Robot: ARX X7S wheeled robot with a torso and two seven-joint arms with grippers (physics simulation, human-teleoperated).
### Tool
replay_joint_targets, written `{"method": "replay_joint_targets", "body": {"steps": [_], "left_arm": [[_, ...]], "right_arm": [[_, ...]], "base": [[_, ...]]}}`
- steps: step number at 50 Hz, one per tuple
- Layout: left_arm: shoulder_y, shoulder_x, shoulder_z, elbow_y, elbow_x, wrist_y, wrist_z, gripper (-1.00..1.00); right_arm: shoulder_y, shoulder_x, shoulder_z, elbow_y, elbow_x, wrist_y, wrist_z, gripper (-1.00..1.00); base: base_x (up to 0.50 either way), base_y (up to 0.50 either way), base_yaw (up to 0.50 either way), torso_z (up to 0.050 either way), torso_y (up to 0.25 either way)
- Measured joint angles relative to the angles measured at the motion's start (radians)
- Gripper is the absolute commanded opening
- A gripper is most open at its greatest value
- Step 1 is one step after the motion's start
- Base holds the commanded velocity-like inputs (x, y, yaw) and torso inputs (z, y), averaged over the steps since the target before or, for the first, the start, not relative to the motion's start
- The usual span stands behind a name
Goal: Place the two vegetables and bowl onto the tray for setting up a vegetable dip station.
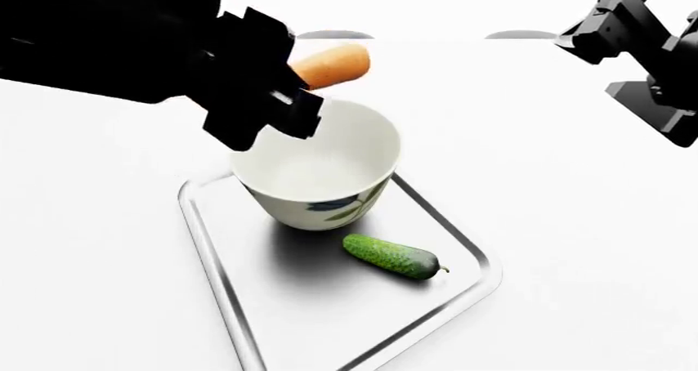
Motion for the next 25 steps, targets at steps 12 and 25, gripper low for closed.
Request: {"method": "replay_joint_targets", "body": {"steps": [12, 25], "left_arm": [[0.063, -0.064, -0.026, 0.164, -0.049, 0.07, 0.029, -1.0], [0.104, -0.079, -0.058, 0.268, -0.064, 0.1, 0.069, -1.0]], "right_arm": [[-0.037, 0.017, 0.003, -0.014, -0.01, -0.02, -0.02, 1.0], [-0.072, 0.033, 0.005, -0.028, -0.017, -0.038, -0.036, 1.0]], "base": [[0.0, 0.0, 0.0, 0.0, 0.0], [0.0, 0.0, 0.0, 0.0, 0.0]]}}
